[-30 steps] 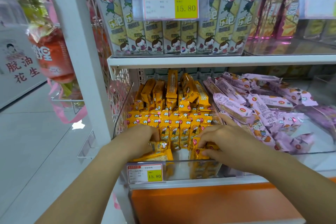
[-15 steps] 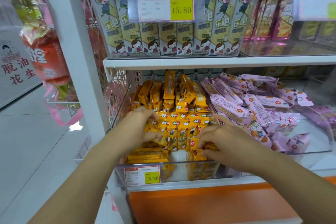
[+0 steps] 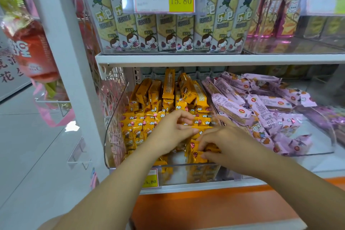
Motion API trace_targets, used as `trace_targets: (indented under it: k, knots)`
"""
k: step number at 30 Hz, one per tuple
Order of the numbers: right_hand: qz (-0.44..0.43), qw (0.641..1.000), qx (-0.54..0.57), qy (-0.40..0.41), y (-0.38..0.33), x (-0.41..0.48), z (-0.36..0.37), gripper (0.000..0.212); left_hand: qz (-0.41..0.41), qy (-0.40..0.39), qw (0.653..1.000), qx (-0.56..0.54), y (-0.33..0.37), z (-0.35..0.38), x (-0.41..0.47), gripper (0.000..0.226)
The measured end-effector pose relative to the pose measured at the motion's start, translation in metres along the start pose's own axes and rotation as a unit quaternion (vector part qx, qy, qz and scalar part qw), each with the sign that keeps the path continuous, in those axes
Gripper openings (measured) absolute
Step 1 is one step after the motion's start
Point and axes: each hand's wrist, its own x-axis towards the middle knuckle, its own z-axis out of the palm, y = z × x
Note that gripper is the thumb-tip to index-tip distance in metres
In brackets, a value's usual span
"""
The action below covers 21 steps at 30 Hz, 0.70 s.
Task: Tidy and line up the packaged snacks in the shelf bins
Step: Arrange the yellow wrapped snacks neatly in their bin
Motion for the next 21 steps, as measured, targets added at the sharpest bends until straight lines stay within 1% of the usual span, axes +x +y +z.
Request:
trace_targets:
  k: [2,4,6,8,11,14,18,21]
  knots:
    - [-0.003,1.000,0.001,0.002,0.000,0.000,0.000,0.010,-0.025,0.001,1.000,-0.018,-0.007,0.002,-0.001,0.020]
    - [0.000,1.000,-0.004,-0.003,0.001,-0.001,0.001,0.012,-0.051,0.009,0.999,-0.014,-0.011,0.007,-0.002,0.015]
    - [0.001,1.000,-0.007,-0.005,0.000,-0.001,0.000,0.013,-0.060,0.023,0.997,0.035,-0.012,0.011,-0.005,0.011]
    - [0.004,1.000,-0.012,-0.008,-0.001,0.000,0.000,0.015,-0.052,0.011,0.995,0.085,-0.010,0.009,-0.006,0.005]
    - [0.010,1.000,-0.010,-0.014,-0.001,0.000,0.000,0.016,-0.053,-0.045,0.990,0.122,-0.001,-0.005,-0.011,0.021]
    - [0.013,1.000,-0.005,-0.015,-0.004,0.000,-0.002,0.019,-0.051,-0.057,0.984,0.164,0.002,-0.032,-0.018,0.030]
    - [0.011,1.000,0.010,0.006,-0.011,0.001,-0.006,0.024,-0.080,-0.087,0.983,0.138,-0.004,-0.070,-0.033,0.032]
    - [-0.031,0.997,0.050,0.053,-0.025,0.009,-0.004,0.021,-0.100,-0.109,0.982,0.119,-0.005,-0.081,-0.044,0.034]
